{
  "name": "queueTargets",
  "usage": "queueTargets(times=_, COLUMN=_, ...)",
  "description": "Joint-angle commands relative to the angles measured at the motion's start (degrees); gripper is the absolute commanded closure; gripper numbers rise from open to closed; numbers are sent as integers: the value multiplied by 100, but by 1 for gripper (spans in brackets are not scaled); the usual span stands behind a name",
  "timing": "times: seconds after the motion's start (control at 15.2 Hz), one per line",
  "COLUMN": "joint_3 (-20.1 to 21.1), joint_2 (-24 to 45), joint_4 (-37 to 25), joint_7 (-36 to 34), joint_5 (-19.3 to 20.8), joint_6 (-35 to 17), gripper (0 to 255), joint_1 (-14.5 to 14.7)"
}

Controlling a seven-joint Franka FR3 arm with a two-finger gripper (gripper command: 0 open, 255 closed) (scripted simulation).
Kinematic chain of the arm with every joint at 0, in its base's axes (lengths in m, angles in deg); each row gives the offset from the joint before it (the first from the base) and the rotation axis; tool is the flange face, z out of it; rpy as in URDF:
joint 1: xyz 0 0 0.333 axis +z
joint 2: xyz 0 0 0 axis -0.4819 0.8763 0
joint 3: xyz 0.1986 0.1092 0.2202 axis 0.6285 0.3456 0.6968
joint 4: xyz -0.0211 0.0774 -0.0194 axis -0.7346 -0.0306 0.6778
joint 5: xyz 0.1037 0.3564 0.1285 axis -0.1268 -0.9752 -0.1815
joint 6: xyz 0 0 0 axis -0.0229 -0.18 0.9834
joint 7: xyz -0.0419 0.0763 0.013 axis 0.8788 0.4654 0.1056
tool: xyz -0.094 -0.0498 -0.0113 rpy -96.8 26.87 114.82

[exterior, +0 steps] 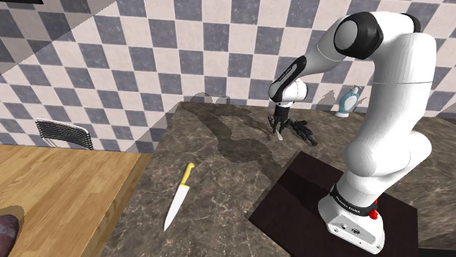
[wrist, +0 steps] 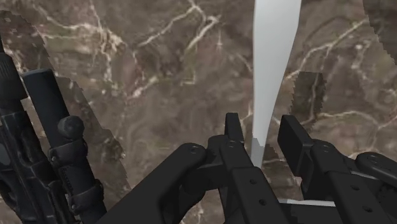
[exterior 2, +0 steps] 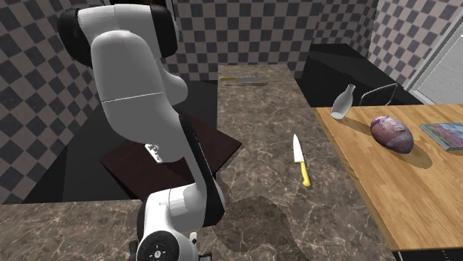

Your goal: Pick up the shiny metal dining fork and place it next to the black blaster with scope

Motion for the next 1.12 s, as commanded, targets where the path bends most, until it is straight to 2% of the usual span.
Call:
queueTargets(times=0.0, joint_3=7, joint_2=86, joint_4=-20, joint_7=15, joint_5=-15, joint_6=-69, gripper=255, joint_1=-8)
queueTargets(times=0.46, joint_3=7, joint_2=87, joint_4=-20, joint_7=15, joint_5=-15, joint_6=-69, gripper=255, joint_1=-8)
queueTargets(times=0.53, joint_3=7, joint_2=86, joint_4=-20, joint_7=15, joint_5=-15, joint_6=-69, gripper=0, joint_1=-8)
queueTargets(times=0.86, joint_3=7, joint_2=86, joint_4=-21, joint_7=14, joint_5=-15, joint_6=-68, gripper=0, joint_1=-7)
queueTargets(times=1.06, joint_3=-48, joint_2=-349, joint_4=-110, joint_7=-48, joint_5=78, joint_6=455, gripper=0, joint_1=7)
